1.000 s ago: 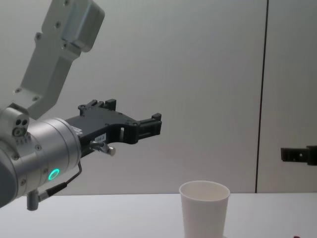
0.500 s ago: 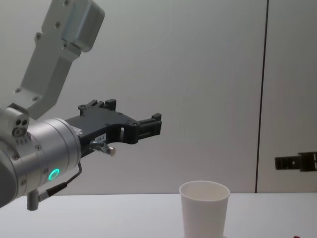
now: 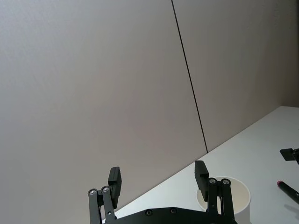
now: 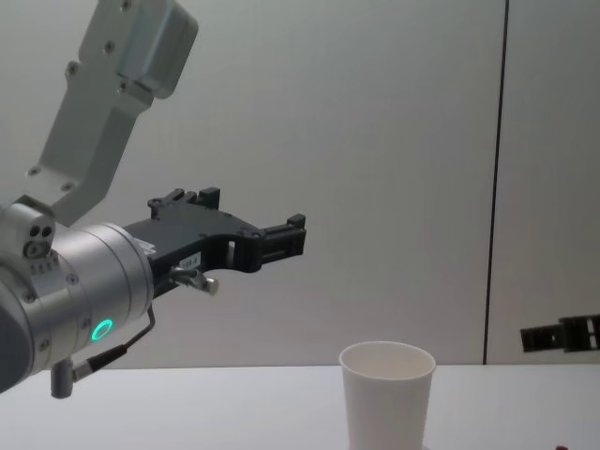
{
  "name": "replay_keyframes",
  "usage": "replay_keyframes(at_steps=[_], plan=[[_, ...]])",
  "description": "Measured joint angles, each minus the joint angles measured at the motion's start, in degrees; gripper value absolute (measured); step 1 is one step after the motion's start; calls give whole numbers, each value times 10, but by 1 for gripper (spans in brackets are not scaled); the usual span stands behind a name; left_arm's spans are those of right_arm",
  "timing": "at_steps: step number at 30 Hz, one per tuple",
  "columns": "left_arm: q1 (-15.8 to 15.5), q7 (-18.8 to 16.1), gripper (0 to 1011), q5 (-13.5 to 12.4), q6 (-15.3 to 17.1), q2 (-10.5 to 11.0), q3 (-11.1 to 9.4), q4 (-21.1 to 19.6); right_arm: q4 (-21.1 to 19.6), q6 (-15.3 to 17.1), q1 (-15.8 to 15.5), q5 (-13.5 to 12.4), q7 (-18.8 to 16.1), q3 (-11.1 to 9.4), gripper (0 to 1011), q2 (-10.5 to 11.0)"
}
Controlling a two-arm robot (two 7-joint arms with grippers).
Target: Place the pen into the pen holder.
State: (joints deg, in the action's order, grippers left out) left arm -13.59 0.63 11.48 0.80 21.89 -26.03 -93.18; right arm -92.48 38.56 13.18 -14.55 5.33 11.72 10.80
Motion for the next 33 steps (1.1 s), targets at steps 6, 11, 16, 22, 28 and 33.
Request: replay_keyframes(at_steps=[6,11,16,22,28,33], plan=[[0,0,1003,0,0,0,0,0,22,12,11,3,7,-1,1002,-7],[0,0,1003,0,0,0,0,0,41,20,20,4,14,-3,1002,-14],[0,0,1003,0,0,0,0,0,57,25,27,4,21,-4,1002,-20],[0,0,1003,0,0,0,0,0,77,33,36,1,31,-5,1002,-28],[0,0,1003,0,0,0,0,0,93,38,44,-2,40,-6,1001,-36],[0,0,1003,0,0,0,0,0,112,43,52,-5,47,-7,1002,-44]])
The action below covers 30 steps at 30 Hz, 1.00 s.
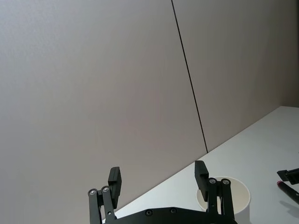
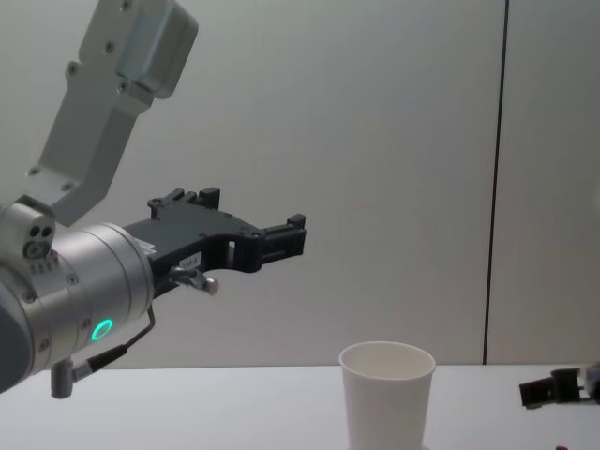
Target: Place the pen into the pen holder.
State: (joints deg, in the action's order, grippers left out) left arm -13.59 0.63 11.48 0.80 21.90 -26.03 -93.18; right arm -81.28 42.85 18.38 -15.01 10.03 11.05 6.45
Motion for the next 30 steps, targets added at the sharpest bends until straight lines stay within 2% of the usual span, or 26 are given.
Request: replay_keyframes(at_steps=[22,30], plan=[[0,0,1003,0,0,0,0,0,86,8,43,2,29,1,1002,-31],[0,0,1003,0,0,0,0,0,104,12,52,6,37,2,1002,-39]])
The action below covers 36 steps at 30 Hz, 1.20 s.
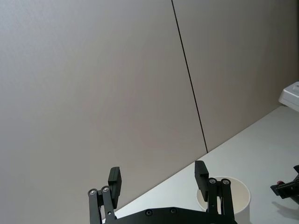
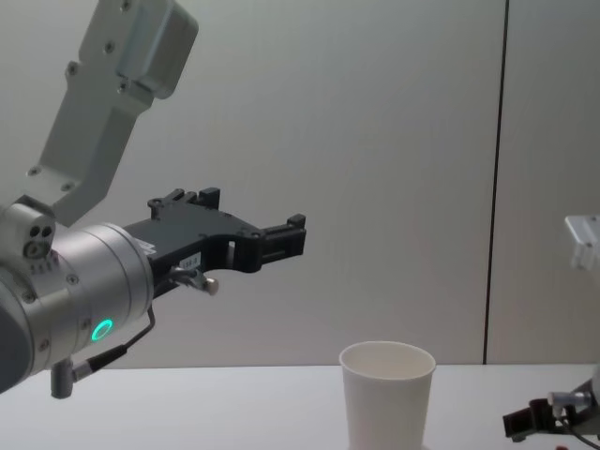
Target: Place the pen into the pen holder.
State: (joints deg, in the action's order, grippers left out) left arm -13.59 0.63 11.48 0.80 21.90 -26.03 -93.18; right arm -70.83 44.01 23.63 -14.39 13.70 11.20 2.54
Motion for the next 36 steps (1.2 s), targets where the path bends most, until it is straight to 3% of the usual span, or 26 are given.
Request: replay_keyframes(at_steps=[36], plan=[[0,0,1003,0,0,0,0,0,33,-1,14,34,2,-3,1001,-16]])
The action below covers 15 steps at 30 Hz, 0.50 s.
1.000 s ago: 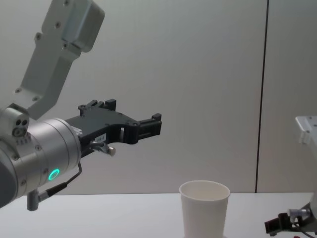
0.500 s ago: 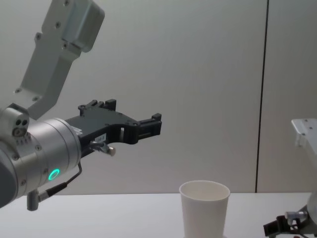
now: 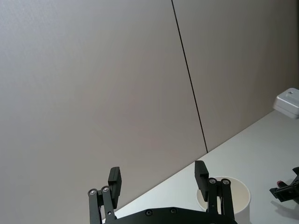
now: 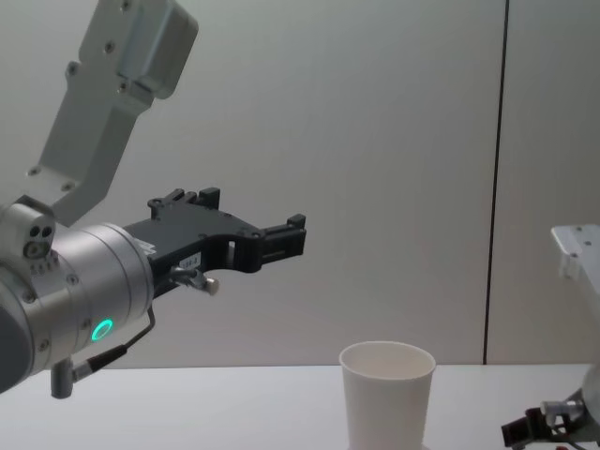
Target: Place the pen into the pen holder.
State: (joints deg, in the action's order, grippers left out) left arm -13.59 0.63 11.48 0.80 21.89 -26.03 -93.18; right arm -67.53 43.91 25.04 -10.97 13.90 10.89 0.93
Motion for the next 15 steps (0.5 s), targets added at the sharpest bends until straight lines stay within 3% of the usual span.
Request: replay_keyframes(at_steps=[15], plan=[[0,0,1003,0,0,0,0,0,15,-4,5,13,-6,-4,1002,-3]])
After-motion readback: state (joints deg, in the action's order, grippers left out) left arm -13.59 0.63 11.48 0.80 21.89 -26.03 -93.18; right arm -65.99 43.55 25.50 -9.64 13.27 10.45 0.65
